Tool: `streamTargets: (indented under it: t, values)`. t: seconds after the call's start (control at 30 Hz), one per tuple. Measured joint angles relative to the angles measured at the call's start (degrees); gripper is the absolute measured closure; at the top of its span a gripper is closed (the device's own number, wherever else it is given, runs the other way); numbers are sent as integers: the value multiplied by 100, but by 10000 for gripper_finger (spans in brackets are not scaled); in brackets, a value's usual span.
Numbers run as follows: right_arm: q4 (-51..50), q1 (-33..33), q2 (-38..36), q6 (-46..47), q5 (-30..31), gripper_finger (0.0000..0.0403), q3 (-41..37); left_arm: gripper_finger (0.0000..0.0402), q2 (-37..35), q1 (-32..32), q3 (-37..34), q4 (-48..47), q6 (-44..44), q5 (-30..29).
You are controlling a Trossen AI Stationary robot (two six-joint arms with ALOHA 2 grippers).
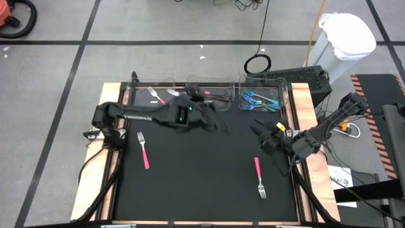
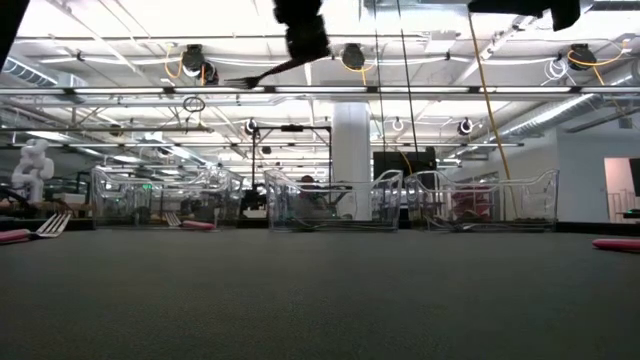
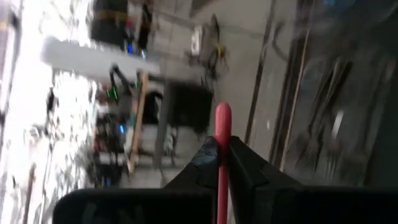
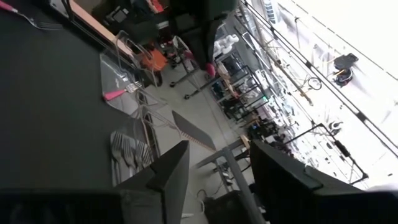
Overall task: Sort silverware by color (type)
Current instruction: Put the pink fork into the left transparent bin
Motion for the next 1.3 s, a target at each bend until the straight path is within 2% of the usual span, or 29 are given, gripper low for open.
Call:
streamTargets:
  t: [0.07, 0.2, 0.37, 0.5, 0.57, 0.73, 0.8, 0.93, 1.3]
  values:
    - [-134, 0, -80, 108, -6, 236, 0, 392, -102, 172, -4, -568, -313, 32]
    - [-197, 0, -143, 170, -15, 236, 0, 392, -193, 424, -11, -998, -643, 244]
    - [-286, 2, -137, 231, -21, 236, 0, 392, -457, 681, -690, -637, -719, 332]
    - [-399, 0, -136, 290, -21, 236, 0, 392, -1029, 948, -1914, 541, -598, 339]
    - [-432, 0, -136, 325, -21, 236, 0, 392, -1365, 1064, -2626, 1428, -406, 364]
    - [-429, 0, -136, 332, -41, 236, 0, 392, -2186, 1349, -4277, 3544, 167, 811]
    - [-413, 0, -136, 336, -43, 236, -1, 392, -2396, 1433, -4823, 4167, 394, 820]
    - [-412, -4, -136, 336, -45, 236, 0, 392, -2560, 1555, -5627, 5106, 704, 828]
    - [-409, -4, -136, 336, -59, 236, 0, 392, -2551, 2176, -6977, 7200, 405, 468]
